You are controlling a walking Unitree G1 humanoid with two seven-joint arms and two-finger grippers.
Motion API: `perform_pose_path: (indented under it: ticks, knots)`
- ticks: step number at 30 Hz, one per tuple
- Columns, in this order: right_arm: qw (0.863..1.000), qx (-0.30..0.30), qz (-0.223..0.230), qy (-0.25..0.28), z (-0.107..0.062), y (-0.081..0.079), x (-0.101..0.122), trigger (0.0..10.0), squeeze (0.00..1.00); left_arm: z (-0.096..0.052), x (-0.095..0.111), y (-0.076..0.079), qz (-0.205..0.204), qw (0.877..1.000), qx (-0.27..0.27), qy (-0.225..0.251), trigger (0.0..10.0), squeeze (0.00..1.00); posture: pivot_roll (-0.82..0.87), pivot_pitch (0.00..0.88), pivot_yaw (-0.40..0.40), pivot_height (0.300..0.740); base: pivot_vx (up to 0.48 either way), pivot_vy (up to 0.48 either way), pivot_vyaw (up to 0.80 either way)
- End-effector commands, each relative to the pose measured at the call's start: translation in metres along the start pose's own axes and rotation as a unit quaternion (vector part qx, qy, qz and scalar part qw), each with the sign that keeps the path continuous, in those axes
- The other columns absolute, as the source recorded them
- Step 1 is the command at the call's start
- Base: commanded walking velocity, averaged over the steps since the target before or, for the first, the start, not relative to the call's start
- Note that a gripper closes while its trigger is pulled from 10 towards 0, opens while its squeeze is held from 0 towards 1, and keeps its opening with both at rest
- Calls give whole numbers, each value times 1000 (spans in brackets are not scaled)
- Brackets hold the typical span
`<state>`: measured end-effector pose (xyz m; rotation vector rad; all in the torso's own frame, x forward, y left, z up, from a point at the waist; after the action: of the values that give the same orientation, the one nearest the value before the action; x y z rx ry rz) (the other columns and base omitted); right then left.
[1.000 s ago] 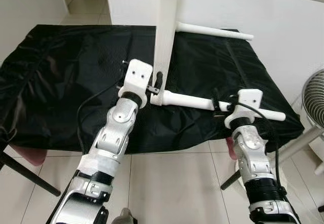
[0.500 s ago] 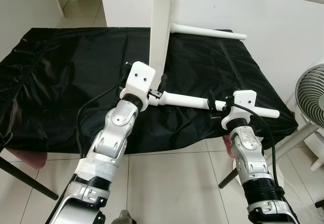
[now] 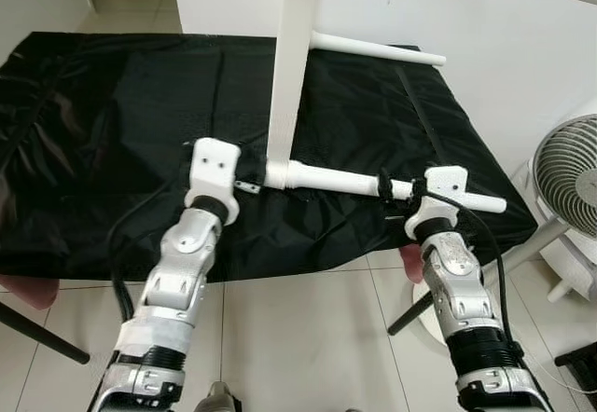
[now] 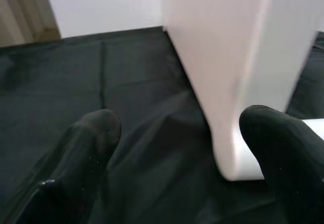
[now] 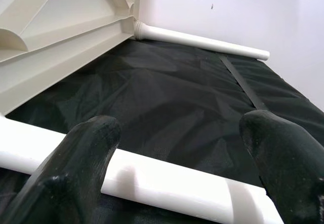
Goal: Building children table
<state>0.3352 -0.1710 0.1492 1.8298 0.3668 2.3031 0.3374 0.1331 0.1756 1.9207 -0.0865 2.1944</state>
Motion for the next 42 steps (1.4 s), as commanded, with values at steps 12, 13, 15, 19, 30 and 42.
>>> perform_pose_path:
  ticks: [12, 13, 15, 19, 30, 42]
  knots:
    - [1000, -2, -12, -7, -9, -7, -7, 10000, 0, -17, -6, -36, -2, 996, 85, -2, 10000, 0, 113, 68, -74, 740, 0, 0, 0]
    - [1000, -2, -12, -7, -9, -7, -7, 10000, 0, -17, -6, -36, -2, 996, 85, -2, 10000, 0, 113, 68, -74, 740, 0, 0, 0]
    - [1000, 5, -17, -3, -8, -11, -5, 10000, 0, -14, -5, -34, -16, 997, 76, -1, 10000, 0, 118, 55, -88, 740, 0, 0, 206]
    - [1000, 5, -22, 2, -3, -13, -4, 10000, 0, -7, 2, -32, -20, 997, 77, 13, 10000, 0, 112, 54, -86, 740, 0, 231, 703]
    - [1000, 15, -6, 6, 3, -14, -2, 10000, 0, -8, 3, -38, 11, 995, 89, 39, 10000, 0, 84, 75, -77, 740, 0, 0, 0]
    - [1000, 10, -7, 4, 0, -13, -6, 10000, 0, -17, -3, -37, 7, 996, 88, 27, 10000, 0, 113, 71, -78, 740, 0, 0, 0]
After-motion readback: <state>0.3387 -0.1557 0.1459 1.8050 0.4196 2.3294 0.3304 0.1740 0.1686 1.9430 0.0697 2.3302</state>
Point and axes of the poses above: a point about 5 cm out from each wrist's last joint towards the gripper, its own z axis pointing out of the wrist towards the gripper, its own x axis along the axis of the wrist's last joint, y = z × x, the point moved 1 cm from there along z, pointing out of the wrist towards the gripper, and after that the axes turned 13 degrees about -z, right-handed, at the moved point
